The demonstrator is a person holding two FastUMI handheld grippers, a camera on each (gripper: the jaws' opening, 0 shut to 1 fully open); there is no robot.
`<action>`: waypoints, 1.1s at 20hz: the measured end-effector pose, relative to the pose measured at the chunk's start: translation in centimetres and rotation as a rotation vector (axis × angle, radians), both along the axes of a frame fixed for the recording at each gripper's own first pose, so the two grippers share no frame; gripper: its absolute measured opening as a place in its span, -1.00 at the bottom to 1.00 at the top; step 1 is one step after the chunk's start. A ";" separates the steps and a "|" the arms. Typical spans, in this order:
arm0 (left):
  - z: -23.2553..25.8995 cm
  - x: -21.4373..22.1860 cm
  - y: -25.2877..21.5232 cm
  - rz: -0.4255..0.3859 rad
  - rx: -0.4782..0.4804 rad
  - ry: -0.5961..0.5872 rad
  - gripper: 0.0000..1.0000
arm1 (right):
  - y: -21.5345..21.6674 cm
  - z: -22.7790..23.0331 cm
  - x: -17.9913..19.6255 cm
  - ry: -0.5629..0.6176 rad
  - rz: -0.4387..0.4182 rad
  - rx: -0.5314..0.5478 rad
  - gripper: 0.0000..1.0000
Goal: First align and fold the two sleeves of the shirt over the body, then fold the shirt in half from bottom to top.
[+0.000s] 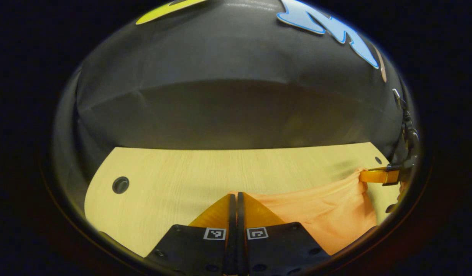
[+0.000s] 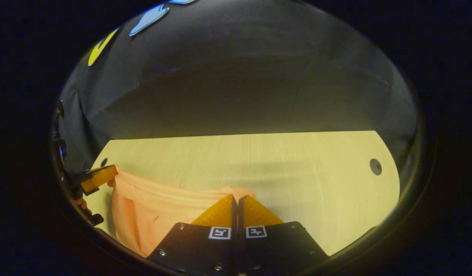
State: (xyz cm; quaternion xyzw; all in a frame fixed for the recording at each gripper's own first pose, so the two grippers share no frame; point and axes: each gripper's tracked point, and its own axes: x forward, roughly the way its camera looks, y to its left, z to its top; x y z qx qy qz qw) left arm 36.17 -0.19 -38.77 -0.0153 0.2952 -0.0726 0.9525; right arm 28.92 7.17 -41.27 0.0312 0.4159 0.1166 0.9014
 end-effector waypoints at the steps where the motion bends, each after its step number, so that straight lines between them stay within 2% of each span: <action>1: -0.9 0.1 0.1 0.005 0.000 0.011 -0.89 | 0.1 -0.6 0.1 0.005 0.002 -0.001 -1.00; 4: -2.9 0.3 0.3 0.018 -0.010 0.032 -0.89 | 0.3 -2.0 0.6 -0.002 0.008 0.005 -1.00; 10: -2.7 0.5 0.3 0.019 0.000 0.012 -0.87 | 0.3 -2.1 0.9 -0.016 0.012 -0.008 -1.00; 12: -2.7 0.7 -0.5 0.000 -0.018 0.015 -0.70 | 0.3 -1.9 0.8 -0.015 0.013 -0.022 -0.94; 14: -2.0 0.6 -0.6 0.001 -0.007 0.018 0.14 | 0.4 -2.0 0.6 -0.015 0.019 -0.027 -0.91; 15: -1.4 0.5 -0.5 0.003 -0.005 0.012 0.56 | 0.4 -1.3 0.4 -0.017 0.019 -0.029 -0.55; 18: 0.9 -0.2 -0.1 0.008 -0.049 -0.021 0.77 | 0.1 0.1 0.8 -0.047 0.011 -0.028 -0.31; 19: 1.7 -0.3 0.2 0.013 -0.048 -0.028 0.69 | -0.2 0.9 0.8 -0.055 0.008 -0.030 -0.27; 20: 2.9 -0.7 0.2 0.011 -0.044 -0.035 0.86 | -0.2 1.7 0.6 -0.062 0.005 -0.026 -0.28; 21: 3.9 -1.1 0.2 0.006 -0.040 -0.041 0.77 | -0.1 2.5 0.6 -0.070 0.004 -0.021 -0.28; 22: 5.0 -1.6 0.1 0.001 -0.031 -0.047 0.77 | -0.1 3.5 0.4 -0.075 0.005 -0.018 -0.28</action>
